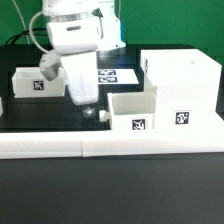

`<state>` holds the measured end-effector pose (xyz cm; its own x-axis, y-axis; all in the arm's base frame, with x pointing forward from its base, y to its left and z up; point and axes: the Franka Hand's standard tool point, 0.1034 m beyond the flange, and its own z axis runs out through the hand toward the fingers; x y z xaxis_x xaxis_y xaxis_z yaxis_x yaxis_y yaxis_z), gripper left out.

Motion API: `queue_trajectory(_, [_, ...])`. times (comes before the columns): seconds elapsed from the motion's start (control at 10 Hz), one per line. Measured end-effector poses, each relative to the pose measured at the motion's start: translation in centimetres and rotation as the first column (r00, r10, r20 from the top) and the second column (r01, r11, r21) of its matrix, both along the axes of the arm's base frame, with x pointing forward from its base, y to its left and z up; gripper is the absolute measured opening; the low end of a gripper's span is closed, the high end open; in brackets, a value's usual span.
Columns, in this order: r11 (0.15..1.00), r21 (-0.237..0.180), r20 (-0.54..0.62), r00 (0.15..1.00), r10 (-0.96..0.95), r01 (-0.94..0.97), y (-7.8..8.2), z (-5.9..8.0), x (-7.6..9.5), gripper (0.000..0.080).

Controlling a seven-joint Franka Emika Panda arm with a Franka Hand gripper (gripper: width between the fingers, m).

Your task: Assemble drawer

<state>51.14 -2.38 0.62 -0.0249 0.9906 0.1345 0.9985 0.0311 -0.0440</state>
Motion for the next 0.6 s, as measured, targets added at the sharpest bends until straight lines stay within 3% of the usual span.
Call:
queue_trajectory(0.3, [0.997, 0.001, 0.002, 0.997, -0.072, 0.072, 1.7, 0.2, 1.6, 0.0649])
queue_trajectory(0.6, [0.988, -0.021, -0.025, 0.988, -0.151, 0.15, 2.0, 0.4, 2.2, 0.0649])
